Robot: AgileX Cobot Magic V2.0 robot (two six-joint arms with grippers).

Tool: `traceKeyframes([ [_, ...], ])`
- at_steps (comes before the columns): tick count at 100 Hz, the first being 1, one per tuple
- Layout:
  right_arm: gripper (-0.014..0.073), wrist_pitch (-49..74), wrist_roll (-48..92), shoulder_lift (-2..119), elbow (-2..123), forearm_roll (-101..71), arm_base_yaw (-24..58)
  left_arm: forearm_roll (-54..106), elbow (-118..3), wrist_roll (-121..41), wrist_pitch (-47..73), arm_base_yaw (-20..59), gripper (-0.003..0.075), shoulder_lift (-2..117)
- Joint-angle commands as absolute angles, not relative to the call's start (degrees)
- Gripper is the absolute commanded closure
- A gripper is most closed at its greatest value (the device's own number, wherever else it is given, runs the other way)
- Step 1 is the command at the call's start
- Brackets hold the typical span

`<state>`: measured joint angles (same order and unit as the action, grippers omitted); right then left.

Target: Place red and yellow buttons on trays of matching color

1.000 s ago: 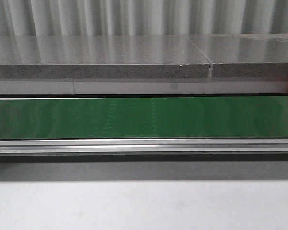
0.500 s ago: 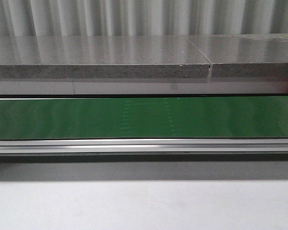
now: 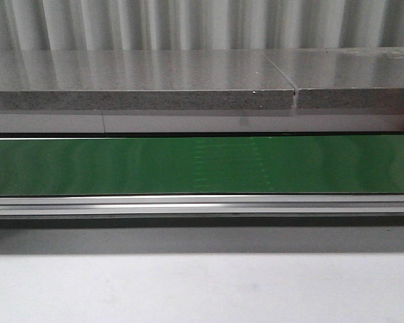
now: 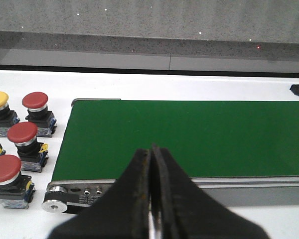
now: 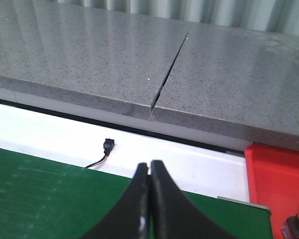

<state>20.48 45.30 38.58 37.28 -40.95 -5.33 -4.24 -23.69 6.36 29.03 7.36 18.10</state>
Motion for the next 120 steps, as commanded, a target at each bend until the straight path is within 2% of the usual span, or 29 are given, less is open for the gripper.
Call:
traceKeyframes([
  [1,0.0662,17.2,45.6,38.5,38.9,-41.8,-5.2,-3.9,-25.2,6.7,24.9,7.7,0.0741,18.6],
  [90,0.0662,17.2,45.6,38.5,38.9,-41.8,-5.2,-3.9,-25.2,6.6,24.5,7.7,0.0733,18.6],
  [95,0.0662,17.2,45.6,38.5,38.9,-41.8,-5.2,-3.9,-25.2,6.5,24.5,7.7,0.0705,18.6],
  [102,0.0662,17.2,45.6,38.5,38.9,-41.8,-5.2,-3.9,-25.2,6.5,24.5,7.7,0.0622,18.6],
  [109,0.0662,17.2,45.6,38.5,38.9,-41.8,-5.2,-3.9,-25.2,6.5,24.5,7.7,0.0491,18.6],
  [120,0.0662,17.2,45.6,38.5,38.9,-41.8,-5.2,-3.9,-25.2,6.5,24.6,7.7,0.0232,18.6],
])
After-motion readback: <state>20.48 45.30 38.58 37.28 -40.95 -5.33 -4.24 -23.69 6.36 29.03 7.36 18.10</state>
